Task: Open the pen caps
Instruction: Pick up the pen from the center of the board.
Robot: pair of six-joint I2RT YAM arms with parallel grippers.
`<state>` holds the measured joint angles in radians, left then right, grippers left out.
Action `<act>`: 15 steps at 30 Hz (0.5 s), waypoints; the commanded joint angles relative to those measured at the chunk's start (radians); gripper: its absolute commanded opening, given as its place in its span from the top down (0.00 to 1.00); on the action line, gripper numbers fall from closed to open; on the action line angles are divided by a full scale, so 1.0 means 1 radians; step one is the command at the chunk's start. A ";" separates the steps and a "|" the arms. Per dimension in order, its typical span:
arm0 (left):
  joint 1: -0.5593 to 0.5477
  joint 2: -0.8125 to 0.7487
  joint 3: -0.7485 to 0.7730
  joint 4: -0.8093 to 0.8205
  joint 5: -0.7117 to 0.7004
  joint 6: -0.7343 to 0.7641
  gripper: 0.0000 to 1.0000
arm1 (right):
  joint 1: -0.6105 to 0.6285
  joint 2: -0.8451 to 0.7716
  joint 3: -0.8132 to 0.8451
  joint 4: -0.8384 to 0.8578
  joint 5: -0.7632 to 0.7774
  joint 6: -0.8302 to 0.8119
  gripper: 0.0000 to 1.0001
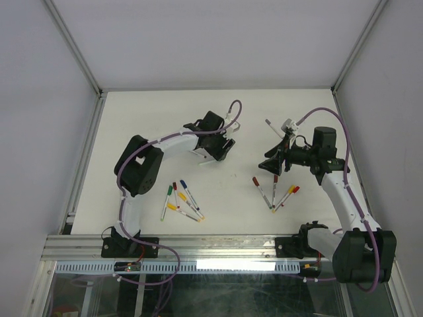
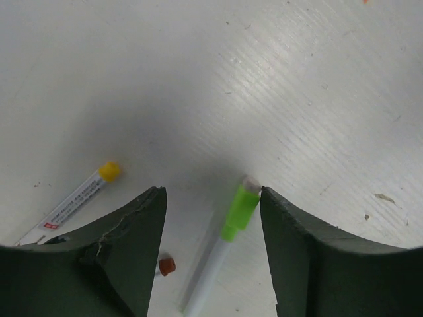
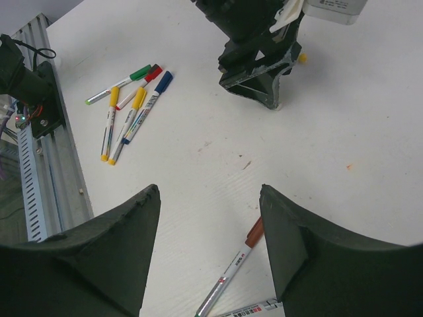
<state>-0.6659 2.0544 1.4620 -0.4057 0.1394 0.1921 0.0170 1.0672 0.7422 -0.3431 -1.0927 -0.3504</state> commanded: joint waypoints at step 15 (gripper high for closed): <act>0.001 0.022 0.067 -0.093 0.075 -0.026 0.70 | -0.011 0.003 0.049 0.009 -0.019 -0.018 0.35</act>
<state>-0.6655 2.0987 1.5143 -0.4717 0.1635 0.1970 0.0162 1.0691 0.7422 -0.3454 -1.0927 -0.3504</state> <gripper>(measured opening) 0.311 0.647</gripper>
